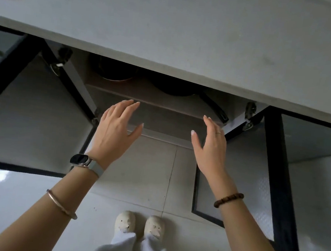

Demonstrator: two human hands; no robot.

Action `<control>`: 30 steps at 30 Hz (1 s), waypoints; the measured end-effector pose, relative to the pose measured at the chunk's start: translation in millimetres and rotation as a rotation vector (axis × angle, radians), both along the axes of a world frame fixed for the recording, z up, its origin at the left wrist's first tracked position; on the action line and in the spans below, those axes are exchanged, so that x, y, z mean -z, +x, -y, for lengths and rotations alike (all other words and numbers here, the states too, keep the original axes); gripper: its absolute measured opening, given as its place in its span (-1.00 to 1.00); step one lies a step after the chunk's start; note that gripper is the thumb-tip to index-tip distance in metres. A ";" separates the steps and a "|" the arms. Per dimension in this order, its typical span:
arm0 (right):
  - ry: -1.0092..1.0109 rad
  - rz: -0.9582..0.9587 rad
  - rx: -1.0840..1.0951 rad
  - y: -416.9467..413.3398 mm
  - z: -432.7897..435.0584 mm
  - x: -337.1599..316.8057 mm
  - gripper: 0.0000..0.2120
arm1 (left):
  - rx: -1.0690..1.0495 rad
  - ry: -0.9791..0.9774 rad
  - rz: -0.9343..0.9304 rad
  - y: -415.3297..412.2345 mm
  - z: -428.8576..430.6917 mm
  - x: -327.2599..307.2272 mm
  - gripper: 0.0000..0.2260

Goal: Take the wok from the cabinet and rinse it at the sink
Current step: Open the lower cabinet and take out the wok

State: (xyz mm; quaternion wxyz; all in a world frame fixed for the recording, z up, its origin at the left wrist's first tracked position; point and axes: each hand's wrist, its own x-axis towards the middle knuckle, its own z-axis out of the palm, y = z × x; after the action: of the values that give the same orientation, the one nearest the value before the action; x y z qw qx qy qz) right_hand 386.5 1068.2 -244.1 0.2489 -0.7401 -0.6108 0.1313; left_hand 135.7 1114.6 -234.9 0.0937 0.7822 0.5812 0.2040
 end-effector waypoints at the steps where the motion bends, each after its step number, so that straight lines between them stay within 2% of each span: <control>1: 0.004 -0.005 0.007 1.5 -4.5 10.0 -0.48 | -0.002 -0.003 0.007 3.4 -5.4 10.2 -0.51; 11: 0.080 0.061 0.041 23.9 -55.2 110.4 -0.46 | 0.057 0.093 0.053 39.2 -70.6 120.6 -0.50; 24: 0.257 0.169 0.162 79.4 -132.6 219.5 -0.44 | 0.141 0.228 0.227 88.6 -148.9 253.2 -0.53; 26: 0.239 0.274 0.188 95.8 -145.6 230.6 -0.43 | 0.141 0.223 0.289 94.4 -153.7 267.3 -0.55; 30: 0.068 0.409 0.289 123.6 -168.1 240.7 -0.37 | 0.151 0.247 0.353 106.9 -158.5 284.6 -0.59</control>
State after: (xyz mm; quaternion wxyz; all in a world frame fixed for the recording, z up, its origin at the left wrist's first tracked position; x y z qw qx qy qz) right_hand 510.1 1236.3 -484.8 0.1611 -0.8221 -0.5403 -0.0788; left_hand 242.6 1273.1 -519.5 0.1122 0.7812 0.4662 0.3998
